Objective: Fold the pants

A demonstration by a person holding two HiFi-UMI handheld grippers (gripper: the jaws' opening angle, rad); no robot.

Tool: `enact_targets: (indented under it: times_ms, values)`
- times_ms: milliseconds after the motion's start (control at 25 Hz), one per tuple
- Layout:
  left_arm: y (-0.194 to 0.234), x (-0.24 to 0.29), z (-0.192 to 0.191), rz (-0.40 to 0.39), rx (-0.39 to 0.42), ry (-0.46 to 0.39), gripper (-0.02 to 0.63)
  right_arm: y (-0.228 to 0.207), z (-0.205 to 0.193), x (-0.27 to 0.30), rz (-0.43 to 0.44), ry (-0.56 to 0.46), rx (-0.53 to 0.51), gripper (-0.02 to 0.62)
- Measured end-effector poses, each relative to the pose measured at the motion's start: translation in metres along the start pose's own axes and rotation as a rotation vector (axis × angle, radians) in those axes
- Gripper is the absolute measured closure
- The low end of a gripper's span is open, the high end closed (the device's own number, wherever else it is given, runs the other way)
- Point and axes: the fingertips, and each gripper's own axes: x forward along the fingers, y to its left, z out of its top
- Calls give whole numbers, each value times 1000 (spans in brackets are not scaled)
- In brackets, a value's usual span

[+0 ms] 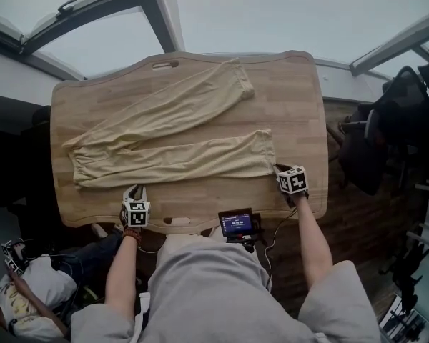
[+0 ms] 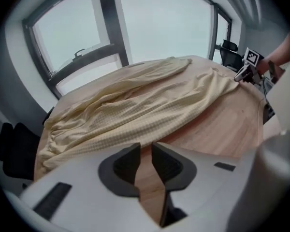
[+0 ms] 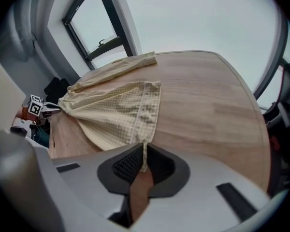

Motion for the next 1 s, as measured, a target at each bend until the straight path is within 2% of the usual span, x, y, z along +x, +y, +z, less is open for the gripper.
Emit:
enact_targets:
  times_ms: [200, 320, 440, 600, 680, 840, 1000]
  values:
    - [20, -15, -15, 38, 143, 18, 529, -27, -41, -29, 67, 86, 23, 571]
    - [45, -22, -43, 88, 240, 57, 522, -47, -58, -46, 34, 78, 118, 569]
    - [93, -24, -69, 158, 308, 98, 509, -55, -54, -54, -38, 71, 172, 569]
    - [174, -32, -108, 237, 286, 141, 506, -51, -35, -55, -193, 78, 147, 569]
    - [207, -31, -126, 251, 267, 168, 497, -50, -27, -58, -272, 64, 159, 571]
    - [234, -17, -151, 232, 241, 204, 476, -42, -15, -71, -371, 73, 157, 571]
    - [247, -6, -149, 203, 160, 153, 477, -35, -8, -77, -405, 95, 143, 570]
